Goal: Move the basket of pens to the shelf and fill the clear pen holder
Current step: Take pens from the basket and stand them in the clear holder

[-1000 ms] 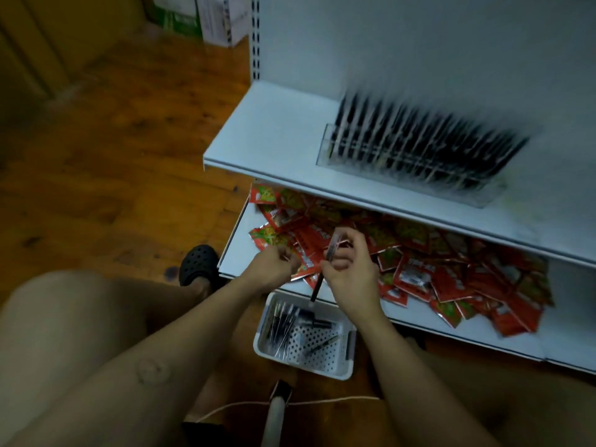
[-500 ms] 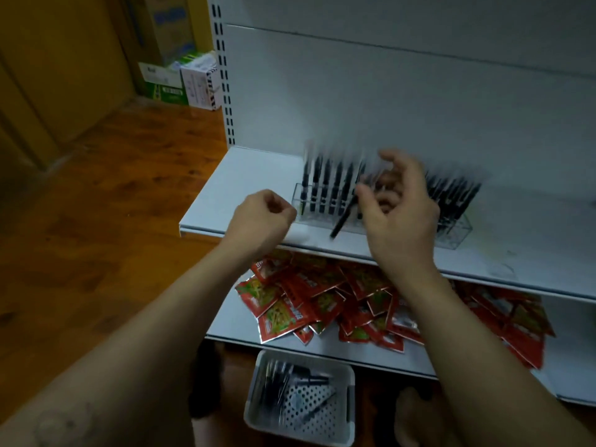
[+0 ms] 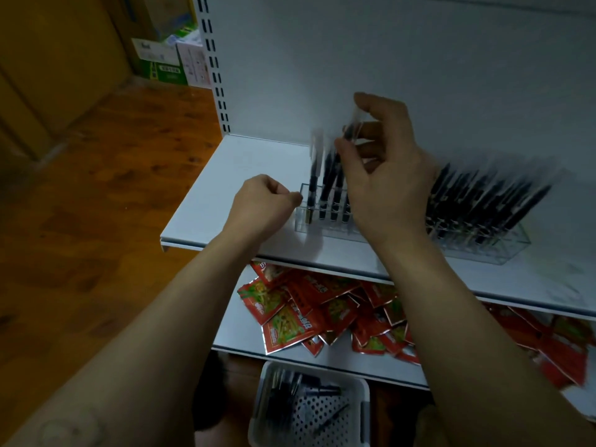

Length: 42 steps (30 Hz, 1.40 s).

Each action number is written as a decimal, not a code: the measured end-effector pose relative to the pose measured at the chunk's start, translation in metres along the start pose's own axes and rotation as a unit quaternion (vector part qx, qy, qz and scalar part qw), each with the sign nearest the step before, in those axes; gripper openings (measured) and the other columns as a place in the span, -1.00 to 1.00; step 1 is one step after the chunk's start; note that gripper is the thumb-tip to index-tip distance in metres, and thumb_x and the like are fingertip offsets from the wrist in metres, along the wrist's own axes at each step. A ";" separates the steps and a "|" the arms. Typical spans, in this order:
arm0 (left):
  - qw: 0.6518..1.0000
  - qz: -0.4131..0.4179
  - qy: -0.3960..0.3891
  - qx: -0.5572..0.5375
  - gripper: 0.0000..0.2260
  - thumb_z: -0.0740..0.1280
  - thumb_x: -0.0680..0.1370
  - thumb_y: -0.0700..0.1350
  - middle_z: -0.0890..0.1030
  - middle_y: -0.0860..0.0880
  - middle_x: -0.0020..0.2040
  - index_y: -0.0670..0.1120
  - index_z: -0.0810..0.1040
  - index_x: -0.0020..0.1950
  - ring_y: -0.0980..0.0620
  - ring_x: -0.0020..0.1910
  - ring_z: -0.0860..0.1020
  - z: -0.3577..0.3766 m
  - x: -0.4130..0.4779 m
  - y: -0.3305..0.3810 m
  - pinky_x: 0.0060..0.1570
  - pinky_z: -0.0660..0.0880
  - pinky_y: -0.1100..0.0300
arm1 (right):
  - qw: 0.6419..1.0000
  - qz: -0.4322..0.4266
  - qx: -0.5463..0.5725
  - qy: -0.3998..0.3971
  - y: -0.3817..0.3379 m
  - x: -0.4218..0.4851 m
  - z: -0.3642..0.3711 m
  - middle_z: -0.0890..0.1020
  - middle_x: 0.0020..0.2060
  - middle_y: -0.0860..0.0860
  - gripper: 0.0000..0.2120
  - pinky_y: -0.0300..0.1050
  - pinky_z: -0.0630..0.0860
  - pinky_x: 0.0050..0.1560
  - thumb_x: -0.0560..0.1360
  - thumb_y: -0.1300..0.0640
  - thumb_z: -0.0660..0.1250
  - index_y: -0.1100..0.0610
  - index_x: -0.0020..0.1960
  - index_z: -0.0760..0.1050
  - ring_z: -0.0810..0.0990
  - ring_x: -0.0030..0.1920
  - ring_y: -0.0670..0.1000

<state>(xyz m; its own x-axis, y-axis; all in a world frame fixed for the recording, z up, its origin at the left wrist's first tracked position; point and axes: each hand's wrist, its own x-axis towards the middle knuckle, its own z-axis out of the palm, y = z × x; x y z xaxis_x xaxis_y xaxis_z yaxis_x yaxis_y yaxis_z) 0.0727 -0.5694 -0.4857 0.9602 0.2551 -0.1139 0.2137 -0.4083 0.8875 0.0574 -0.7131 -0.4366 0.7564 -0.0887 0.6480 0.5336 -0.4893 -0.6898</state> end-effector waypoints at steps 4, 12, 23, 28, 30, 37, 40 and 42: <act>1.000 -0.002 -0.004 -0.007 -0.80 0.39 0.53 -0.03 0.60 -0.08 -0.15 -0.17 0.56 -0.02 0.03 -0.15 0.58 -0.001 0.000 0.001 -0.24 0.46 0.20 | 1.000 0.002 -0.023 -0.007 0.001 0.002 -0.002 0.58 -0.09 -0.09 -0.67 -0.36 0.52 -0.14 0.51 0.19 0.38 0.08 0.26 0.48 0.57 -0.16 -0.15; 1.000 0.023 -0.005 0.001 -0.83 0.38 0.53 0.00 0.60 -0.04 -0.19 -0.10 0.55 -0.09 0.01 -0.13 0.59 -0.005 -0.011 -0.003 -0.17 0.52 0.14 | 0.986 -0.057 -0.137 -0.072 0.007 -0.008 -0.006 0.50 0.07 0.07 -0.74 -0.09 0.55 -0.13 0.53 0.19 0.32 0.05 0.19 0.60 0.53 -0.16 -0.04; 0.999 0.032 0.001 0.016 -0.84 0.41 0.51 -0.03 0.59 -0.02 -0.21 -0.10 0.53 -0.08 0.04 -0.22 0.55 -0.008 -0.050 -0.008 -0.25 0.47 0.18 | 0.983 -0.047 -0.159 -0.072 -0.008 -0.037 -0.028 0.44 0.22 0.07 -0.64 -0.24 0.41 -0.09 0.50 0.22 0.35 0.06 0.29 0.52 0.46 -0.02 -0.08; 0.998 0.044 -0.020 0.046 -0.86 0.40 0.51 -0.02 0.60 -0.02 -0.18 -0.04 0.49 -0.11 0.01 -0.19 0.58 0.004 -0.087 -0.021 -0.22 0.53 0.11 | 0.951 0.043 -0.225 -0.206 -0.010 -0.066 -0.048 0.58 0.00 -0.04 -0.72 -0.03 0.55 -0.03 0.54 0.10 0.30 0.01 0.25 0.51 0.53 -0.09 -0.04; 0.996 0.051 -0.048 0.057 -0.87 0.40 0.50 -0.02 0.60 0.01 -0.19 0.00 0.48 -0.12 0.04 -0.19 0.57 0.013 -0.099 -0.030 -0.23 0.50 0.15 | 0.924 0.099 -0.235 -0.285 -0.006 -0.083 -0.054 0.60 -0.04 -0.08 -0.72 -0.06 0.54 0.00 0.54 0.06 0.30 -0.05 0.25 0.49 0.54 -0.07 -0.04; 0.941 0.102 -0.204 0.252 -0.82 0.39 0.48 0.04 0.61 0.03 -0.03 0.02 0.50 0.00 -0.02 -0.02 0.58 0.040 -0.134 -0.101 -0.12 0.50 0.13 | 0.790 0.181 -0.281 -0.513 0.035 -0.153 -0.053 0.63 0.06 0.04 -0.73 -0.03 0.55 0.04 0.50 0.01 0.31 0.00 0.18 0.54 0.59 0.03 0.09; 0.924 0.021 -0.226 0.306 -0.73 0.37 0.48 0.03 0.61 -0.03 0.09 -0.02 0.50 0.13 -0.07 0.06 0.57 0.046 -0.144 -0.153 -0.06 0.49 0.14 | 0.673 0.182 -0.345 -0.628 0.068 -0.194 -0.053 0.57 0.17 0.10 -0.70 0.01 0.53 0.12 0.53 0.09 0.30 0.10 0.25 0.51 0.55 0.11 0.15; 0.915 -0.061 -0.232 0.323 -0.70 0.35 0.47 0.03 0.60 -0.06 0.14 -0.03 0.50 0.17 -0.08 0.09 0.57 0.049 -0.161 -0.199 0.02 0.52 0.12 | 0.597 0.176 -0.394 -0.676 0.091 -0.219 -0.058 0.55 0.20 0.13 -0.67 -0.01 0.54 0.13 0.53 0.18 0.29 0.15 0.29 0.48 0.55 0.14 0.16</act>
<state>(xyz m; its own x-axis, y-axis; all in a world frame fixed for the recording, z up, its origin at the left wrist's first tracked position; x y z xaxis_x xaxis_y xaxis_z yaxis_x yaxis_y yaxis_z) -0.1151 -0.5725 -0.6659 0.8628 -0.0059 -0.5056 0.2423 -0.8728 0.4236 -0.0814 -0.7887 -0.6224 0.6677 0.2147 -0.7128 0.3104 -0.9506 0.0044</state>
